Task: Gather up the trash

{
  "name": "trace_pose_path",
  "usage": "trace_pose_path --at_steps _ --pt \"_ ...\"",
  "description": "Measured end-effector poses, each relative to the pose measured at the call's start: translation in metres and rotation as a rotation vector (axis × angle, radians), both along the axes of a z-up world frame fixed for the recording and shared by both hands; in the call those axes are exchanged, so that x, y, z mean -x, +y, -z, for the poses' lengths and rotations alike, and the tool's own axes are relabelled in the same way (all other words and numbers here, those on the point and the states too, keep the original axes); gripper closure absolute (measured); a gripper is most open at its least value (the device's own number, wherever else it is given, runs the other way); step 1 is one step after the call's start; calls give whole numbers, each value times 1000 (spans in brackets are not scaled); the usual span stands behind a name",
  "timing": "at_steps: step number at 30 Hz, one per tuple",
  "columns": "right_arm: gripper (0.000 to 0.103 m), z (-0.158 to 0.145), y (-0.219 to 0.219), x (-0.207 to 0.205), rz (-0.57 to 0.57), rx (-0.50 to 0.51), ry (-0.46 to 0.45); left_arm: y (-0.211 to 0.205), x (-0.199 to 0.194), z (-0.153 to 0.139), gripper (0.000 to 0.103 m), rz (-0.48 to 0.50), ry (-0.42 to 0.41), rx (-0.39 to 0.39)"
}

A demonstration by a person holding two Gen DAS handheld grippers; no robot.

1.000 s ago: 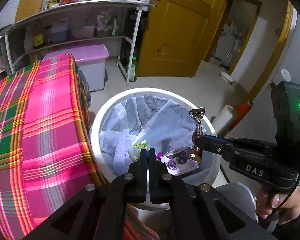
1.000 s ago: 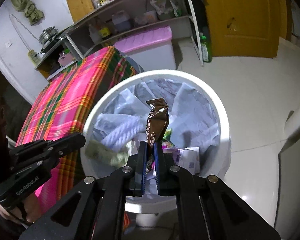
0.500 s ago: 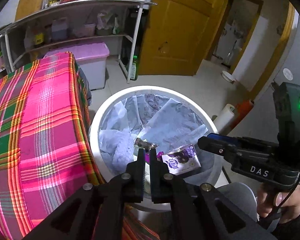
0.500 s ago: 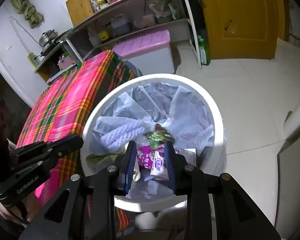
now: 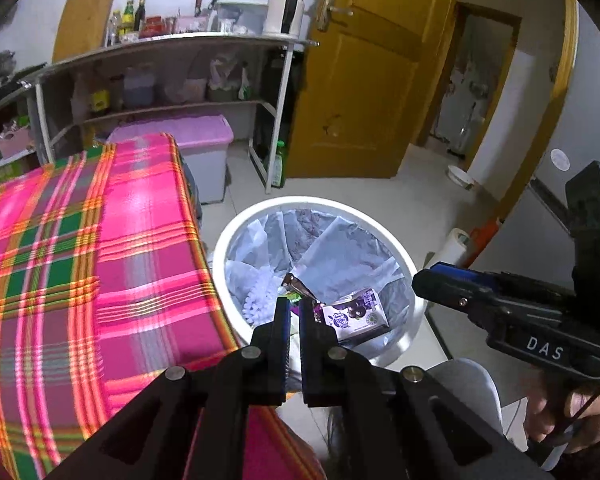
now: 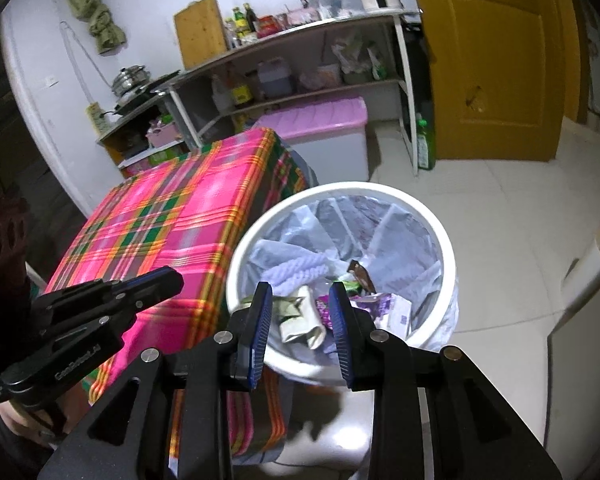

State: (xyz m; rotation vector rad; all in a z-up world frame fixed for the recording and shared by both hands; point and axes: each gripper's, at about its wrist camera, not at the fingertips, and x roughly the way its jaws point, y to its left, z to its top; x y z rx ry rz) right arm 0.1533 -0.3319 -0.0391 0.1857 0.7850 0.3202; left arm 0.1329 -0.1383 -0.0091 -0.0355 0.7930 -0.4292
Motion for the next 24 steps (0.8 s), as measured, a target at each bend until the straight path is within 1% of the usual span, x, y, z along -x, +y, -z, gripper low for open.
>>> trace_pose_path --at_steps 3,13,24 --pt "67 -8 7 14 -13 13 -32 6 17 -8 100 -20 -33 -6" --pt "66 -17 22 47 -34 49 -96 28 59 -25 100 -83 -95 -13" --pt "66 -18 35 75 -49 87 -139 43 84 -25 100 -124 -122 -8"
